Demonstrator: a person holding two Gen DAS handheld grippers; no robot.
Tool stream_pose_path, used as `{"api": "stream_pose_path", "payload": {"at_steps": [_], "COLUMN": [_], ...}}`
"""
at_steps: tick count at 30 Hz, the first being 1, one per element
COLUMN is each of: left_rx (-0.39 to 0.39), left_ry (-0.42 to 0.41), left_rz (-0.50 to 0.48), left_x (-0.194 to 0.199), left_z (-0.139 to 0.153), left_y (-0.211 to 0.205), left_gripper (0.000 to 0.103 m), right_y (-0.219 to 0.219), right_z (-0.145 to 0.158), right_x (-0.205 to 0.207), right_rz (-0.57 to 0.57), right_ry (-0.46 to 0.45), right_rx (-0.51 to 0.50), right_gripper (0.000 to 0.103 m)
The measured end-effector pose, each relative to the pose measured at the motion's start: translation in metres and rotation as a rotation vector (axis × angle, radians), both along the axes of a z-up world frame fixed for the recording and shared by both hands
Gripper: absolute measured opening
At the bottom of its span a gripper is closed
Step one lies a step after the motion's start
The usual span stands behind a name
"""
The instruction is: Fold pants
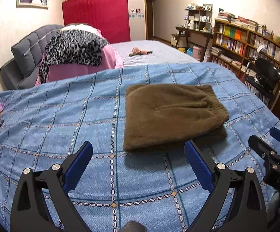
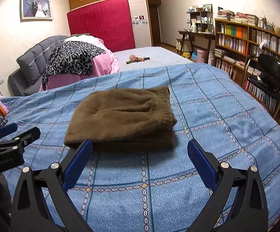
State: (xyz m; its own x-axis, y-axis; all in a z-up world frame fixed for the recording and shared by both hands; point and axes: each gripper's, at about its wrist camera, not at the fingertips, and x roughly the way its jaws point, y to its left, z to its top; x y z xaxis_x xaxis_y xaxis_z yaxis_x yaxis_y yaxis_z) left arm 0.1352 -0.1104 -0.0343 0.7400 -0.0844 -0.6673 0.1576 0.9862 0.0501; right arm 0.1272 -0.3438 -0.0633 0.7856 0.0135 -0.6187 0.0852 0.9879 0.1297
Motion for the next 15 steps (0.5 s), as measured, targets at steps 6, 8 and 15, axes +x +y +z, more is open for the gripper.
{"api": "stream_pose_path", "payload": {"at_steps": [6,8,15], "left_rx": [0.030,0.049,0.091], "left_ry": [0.117,0.174,0.253], "left_rz": [0.086,0.146,0.330], "left_x": [0.025,0.036,0.051], "left_z": [-0.050,-0.075,-0.120], "left_y": [0.036,0.061,0.148], "left_gripper": [0.095,0.095,0.095], "right_y": [-0.025,-0.038,-0.088], "right_z": [-0.053,-0.074,-0.118], "right_x": [0.016,0.019,0.018], "right_rz": [-0.071,-0.107,-0.220], "right_ry": [0.114,0.160,0.233], "right_rx": [-0.023,-0.024,-0.040], "right_gripper": [0.100,0.100,0.100]}}
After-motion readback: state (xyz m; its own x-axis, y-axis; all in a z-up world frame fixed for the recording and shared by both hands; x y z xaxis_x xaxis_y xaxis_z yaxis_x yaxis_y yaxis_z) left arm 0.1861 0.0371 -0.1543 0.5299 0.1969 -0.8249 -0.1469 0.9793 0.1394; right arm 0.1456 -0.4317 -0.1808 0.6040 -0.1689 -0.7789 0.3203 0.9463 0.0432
